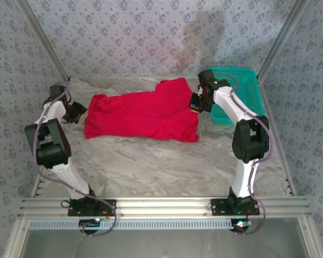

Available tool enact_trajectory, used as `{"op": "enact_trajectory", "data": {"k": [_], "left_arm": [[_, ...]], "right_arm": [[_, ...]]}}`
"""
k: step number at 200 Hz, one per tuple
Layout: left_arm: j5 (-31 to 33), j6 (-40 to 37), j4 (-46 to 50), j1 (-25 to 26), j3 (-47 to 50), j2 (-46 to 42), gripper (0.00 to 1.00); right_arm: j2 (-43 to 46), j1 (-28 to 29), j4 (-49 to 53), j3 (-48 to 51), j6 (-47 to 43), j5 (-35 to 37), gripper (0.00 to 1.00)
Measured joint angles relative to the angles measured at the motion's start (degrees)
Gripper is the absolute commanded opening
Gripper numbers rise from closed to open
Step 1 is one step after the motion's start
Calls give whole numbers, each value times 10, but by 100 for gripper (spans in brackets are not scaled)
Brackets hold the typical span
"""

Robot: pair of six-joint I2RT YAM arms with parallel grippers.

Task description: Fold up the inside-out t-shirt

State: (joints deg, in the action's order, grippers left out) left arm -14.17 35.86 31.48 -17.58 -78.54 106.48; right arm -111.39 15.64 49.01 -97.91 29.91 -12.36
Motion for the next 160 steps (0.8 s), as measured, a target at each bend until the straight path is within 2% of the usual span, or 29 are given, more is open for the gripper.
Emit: {"op": "enact_trajectory", "data": {"k": [49, 139, 160], "left_arm": [[-15, 2, -4, -18, 86, -28, 37], [-10, 4, -32, -18, 105, -7, 41], [-12, 12, -46, -18, 118, 0, 33]], "right_arm": [[-2, 0, 1, -10, 0, -1, 0], [-2, 0, 3, -14, -4, -11, 0], [-2, 0, 5, -21, -4, -14, 0]]}}
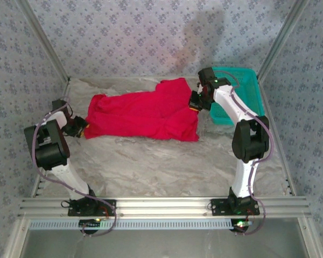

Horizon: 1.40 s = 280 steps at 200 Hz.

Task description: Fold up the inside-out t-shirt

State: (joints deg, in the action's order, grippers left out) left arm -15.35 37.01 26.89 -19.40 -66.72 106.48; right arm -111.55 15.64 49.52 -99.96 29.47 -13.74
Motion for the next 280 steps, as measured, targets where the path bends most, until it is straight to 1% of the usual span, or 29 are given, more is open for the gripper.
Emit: {"op": "enact_trajectory", "data": {"k": [7, 13, 25, 40, 62, 83, 109, 134, 160, 194, 218, 235, 247, 257, 262, 269, 280], "left_arm": [[0, 2, -2, 0, 2, 3, 27], [-1, 5, -3, 0, 2, 5, 19], [-4, 13, -5, -3, 2, 6, 6], [-9, 13, -14, -3, 1, 10, 0], [-9, 14, -10, 0, -2, 5, 0], [0, 12, 27, 0, -27, -18, 0], [19, -2, 79, 0, -101, -82, 0], [29, -12, 107, 0, -179, -150, 0], [23, -14, 120, 0, -220, -196, 0], [16, -15, 140, 0, -229, -206, 0], [16, -19, 170, 0, -255, -200, 0], [16, -20, 170, 0, -267, -200, 0], [17, -20, 165, 6, -264, -201, 0], [22, -20, 148, 16, -242, -206, 0], [25, -20, 139, 24, -223, -210, 0], [30, -19, 123, 39, -187, -216, 0], [34, -16, 105, 58, -136, -222, 0]], "right_arm": [[0, 0, 0, -1, 0, 0, 0], [0, 0, 0, -2, 0, 0, 0], [0, 0, 0, -3, 0, 0, 0], [0, 0, 3, -3, 0, 0, 0], [2, 0, 14, -4, -4, 0, 0], [11, -1, 34, -13, -11, 0, 0], [48, -12, 71, -36, -28, 0, 0], [104, -40, 103, -75, -41, 1, 0], [150, -58, 126, -120, -49, -1, 0], [163, -63, 162, -178, -56, -31, 0], [162, -86, 189, -213, -56, -53, 0], [166, -96, 189, -220, -55, -63, 0], [176, -88, 171, -195, -50, -68, 0], [183, -62, 147, -155, -41, -67, 0], [184, -52, 140, -139, -39, -67, 0], [180, -23, 121, -104, -31, -69, 0], [157, 12, 96, -64, -17, -72, 0]]}}
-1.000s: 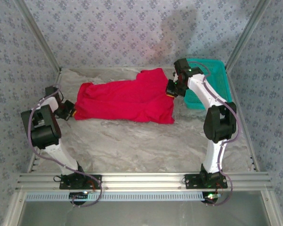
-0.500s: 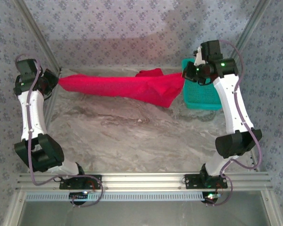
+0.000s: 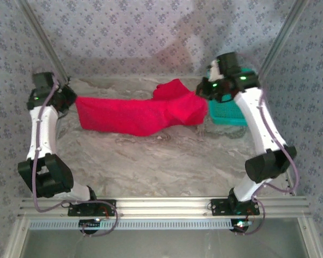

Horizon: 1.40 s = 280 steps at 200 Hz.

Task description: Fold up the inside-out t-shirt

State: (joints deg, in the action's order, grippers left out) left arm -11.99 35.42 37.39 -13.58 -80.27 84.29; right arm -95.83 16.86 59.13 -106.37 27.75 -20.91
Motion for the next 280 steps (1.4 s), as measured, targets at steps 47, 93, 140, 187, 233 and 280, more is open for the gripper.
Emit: {"op": "enact_trajectory", "data": {"k": [47, 93, 140, 187, 233, 280], "left_arm": [[18, 8, -36, 26, 142, 29, 0], [21, 13, -77, 24, 164, 33, 0], [19, 13, -92, 25, 169, 35, 0], [12, 13, -103, 31, 181, 40, 0], [11, 13, -105, 32, 189, 40, 0], [11, 13, -105, 32, 189, 40, 0]], "right_arm": [[-294, 50, -19, -119, 38, 0, 17], [-410, 49, 14, -273, 42, -5, 48], [-239, 50, -14, -44, 17, 47, 41], [-203, 63, -64, 6, -2, 60, 34], [-272, 69, -71, -12, -22, 69, 42], [-298, 69, -71, -42, -31, 74, 44]]}}
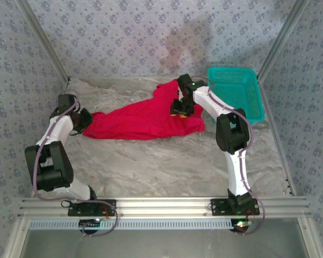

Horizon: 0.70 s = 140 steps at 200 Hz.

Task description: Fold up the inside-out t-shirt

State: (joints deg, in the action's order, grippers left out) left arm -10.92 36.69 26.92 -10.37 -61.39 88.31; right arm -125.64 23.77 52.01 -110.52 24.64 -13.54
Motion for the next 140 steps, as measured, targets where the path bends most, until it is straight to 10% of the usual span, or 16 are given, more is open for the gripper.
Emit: {"op": "enact_trajectory", "data": {"k": [49, 112, 140], "left_arm": [[0, 0, 0, 0, 0, 0, 0], [0, -2, 1, 0, 0, 0, 0], [0, -2, 1, 0, 0, 0, 0]], "right_arm": [[-19, 0, 1, -49, -12, 4, 28], [-33, 0, 17, -54, -17, 8, 39], [-33, 0, 19, -54, -18, 11, 20]]}}
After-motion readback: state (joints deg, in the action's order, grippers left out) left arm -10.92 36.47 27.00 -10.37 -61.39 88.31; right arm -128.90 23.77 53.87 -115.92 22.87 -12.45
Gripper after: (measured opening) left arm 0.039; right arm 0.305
